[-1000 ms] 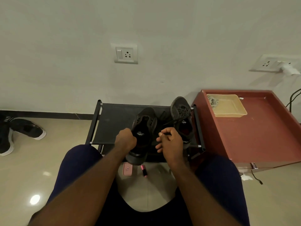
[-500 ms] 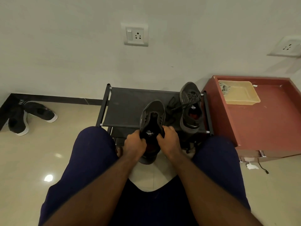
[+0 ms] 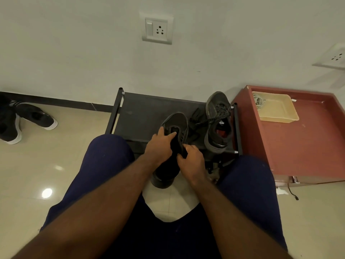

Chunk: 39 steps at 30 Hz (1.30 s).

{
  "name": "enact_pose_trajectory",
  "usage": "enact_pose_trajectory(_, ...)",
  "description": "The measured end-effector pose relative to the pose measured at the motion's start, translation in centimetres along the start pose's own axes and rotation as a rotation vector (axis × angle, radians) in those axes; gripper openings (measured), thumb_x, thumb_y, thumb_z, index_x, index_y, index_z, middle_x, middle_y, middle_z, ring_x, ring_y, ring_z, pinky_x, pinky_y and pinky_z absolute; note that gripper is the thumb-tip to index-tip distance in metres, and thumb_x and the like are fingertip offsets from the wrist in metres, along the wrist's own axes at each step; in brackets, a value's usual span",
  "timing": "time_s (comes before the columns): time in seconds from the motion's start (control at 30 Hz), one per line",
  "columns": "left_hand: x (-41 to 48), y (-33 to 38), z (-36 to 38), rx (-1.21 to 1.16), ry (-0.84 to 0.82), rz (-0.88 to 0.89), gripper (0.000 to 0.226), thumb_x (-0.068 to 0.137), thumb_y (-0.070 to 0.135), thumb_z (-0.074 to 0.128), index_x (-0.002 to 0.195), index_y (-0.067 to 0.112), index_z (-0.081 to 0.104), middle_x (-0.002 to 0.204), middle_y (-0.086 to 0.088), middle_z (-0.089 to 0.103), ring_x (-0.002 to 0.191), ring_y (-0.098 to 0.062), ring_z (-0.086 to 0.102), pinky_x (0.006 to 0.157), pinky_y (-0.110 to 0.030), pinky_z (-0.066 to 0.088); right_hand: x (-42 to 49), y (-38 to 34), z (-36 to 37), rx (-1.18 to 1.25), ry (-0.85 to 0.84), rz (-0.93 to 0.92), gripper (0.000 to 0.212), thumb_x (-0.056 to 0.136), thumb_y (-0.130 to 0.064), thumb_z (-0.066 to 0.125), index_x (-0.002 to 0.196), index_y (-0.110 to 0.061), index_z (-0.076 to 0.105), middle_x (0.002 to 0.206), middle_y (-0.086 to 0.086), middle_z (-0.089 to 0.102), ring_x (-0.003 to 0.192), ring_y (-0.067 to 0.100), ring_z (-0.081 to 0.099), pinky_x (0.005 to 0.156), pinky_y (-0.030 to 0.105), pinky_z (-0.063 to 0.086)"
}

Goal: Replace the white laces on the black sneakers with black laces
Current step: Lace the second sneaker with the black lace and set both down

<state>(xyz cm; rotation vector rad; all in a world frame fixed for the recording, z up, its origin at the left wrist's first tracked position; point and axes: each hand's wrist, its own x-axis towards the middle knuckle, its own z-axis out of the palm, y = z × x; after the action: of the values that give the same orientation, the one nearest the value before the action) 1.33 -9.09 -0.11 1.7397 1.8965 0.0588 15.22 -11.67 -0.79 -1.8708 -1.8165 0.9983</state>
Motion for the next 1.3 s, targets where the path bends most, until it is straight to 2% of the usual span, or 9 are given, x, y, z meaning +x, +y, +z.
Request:
enact_pose_trajectory(0.13,1.0,0.3,-0.5,0.043,-0.057,-0.007,0.072,0.095,0.023,0.054,0.156,0.035,0.017,0.159,-0.014,0.016,0.13,-0.041,0.036,0.103,-0.05,0.042,1.1,-0.2,-0.8,0.031,0.054,-0.059,0.022,0.092,-0.031,0.064,0.106,-0.016,0.071,0.099,0.002,0.064,0.089,0.015,0.06,0.077,0.03,0.048)
enact_pose_trajectory(0.27,1.4,0.5,-0.9,0.032,-0.104,-0.024,0.081,0.092,0.015,0.056,0.157,0.033,0.01,0.158,-0.015,0.016,0.131,-0.044,0.034,0.106,-0.051,0.039,4.1,-0.8,-3.9,0.008,0.125,-0.161,0.027,0.097,-0.015,0.055,0.119,-0.011,0.07,0.113,0.008,0.071,0.107,0.021,0.064,0.097,0.037,0.051)
enact_pose_trajectory(0.33,1.5,0.7,-0.9,0.022,-0.129,-0.055,0.079,0.093,0.014,0.054,0.157,0.034,0.011,0.159,-0.014,0.012,0.134,-0.042,0.03,0.107,-0.051,0.038,5.8,-0.3,-5.4,-0.093,0.104,-0.23,0.032,0.098,-0.015,0.049,0.125,-0.018,0.066,0.106,0.008,0.071,0.103,0.021,0.063,0.092,0.039,0.053)
enact_pose_trajectory(0.4,1.6,1.0,-1.0,0.019,-0.153,-0.074,0.077,0.094,0.016,0.053,0.156,0.034,0.012,0.159,-0.014,0.008,0.135,-0.041,0.027,0.108,-0.051,0.038,6.5,0.4,-6.2,-0.092,0.072,-0.212,0.034,0.099,-0.016,0.049,0.131,-0.02,0.058,0.102,0.0,0.071,0.097,0.013,0.064,0.084,0.027,0.052)
enact_pose_trajectory(0.47,1.9,1.1,-1.1,0.009,-0.169,-0.091,0.077,0.093,0.017,0.053,0.156,0.034,0.011,0.16,-0.013,0.006,0.136,-0.041,0.025,0.109,-0.051,0.037,6.9,0.9,-6.1,-0.057,0.047,-0.154,0.033,0.1,-0.014,0.054,0.133,-0.013,0.056,0.094,-0.019,0.065,0.081,-0.002,0.061,0.069,0.01,0.046)
enact_pose_trajectory(0.53,2.0,1.1,-1.2,-0.002,-0.179,-0.103,0.079,0.092,0.017,0.053,0.156,0.034,0.01,0.16,-0.013,0.006,0.136,-0.041,0.024,0.109,-0.05,0.036,7.4,1.0,-5.3,-0.03,0.033,-0.129,0.029,0.099,-0.017,0.059,0.127,-0.008,0.061,0.086,-0.024,0.061,0.07,-0.007,0.06,0.061,0.007,0.044)
enact_pose_trajectory(0.63,2.3,1.3,-1.3,0.017,-0.186,-0.116,0.082,0.091,0.015,0.053,0.156,0.035,0.007,0.161,-0.013,0.002,0.137,-0.042,0.023,0.11,-0.049,0.037,8.2,0.4,-4.1,0.052,-0.012,-0.149,0.013,0.096,-0.019,0.064,0.108,-0.015,0.067,0.091,-0.008,0.072,0.082,0.002,0.066,0.069,0.013,0.049)
enact_pose_trajectory(0.83,2.7,0.5,-1.1,0.046,-0.186,-0.088,0.082,0.091,0.018,0.052,0.156,0.036,0.006,0.161,-0.015,0.004,0.135,-0.045,0.025,0.11,-0.049,0.036,9.8,-0.2,-2.9,0.045,-0.046,-0.085,0.005,0.09,-0.017,0.063,0.087,-0.02,0.066,0.077,-0.008,0.065,0.072,0.006,0.062,0.068,0.029,0.055)
enact_pose_trajectory(1.3,1.4,1.2,-0.8,0.019,-0.195,-0.077,0.082,0.094,0.017,0.05,0.157,0.031,-0.002,0.162,-0.016,-0.011,0.14,-0.043,0.016,0.111,-0.053,0.034,10.2,-1.1,-1.4,-0.124,0.012,-0.131,0.008,0.094,-0.014,0.061,0.089,-0.014,0.067,0.089,0.0,0.065,0.082,0.014,0.06,0.077,0.034,0.052)
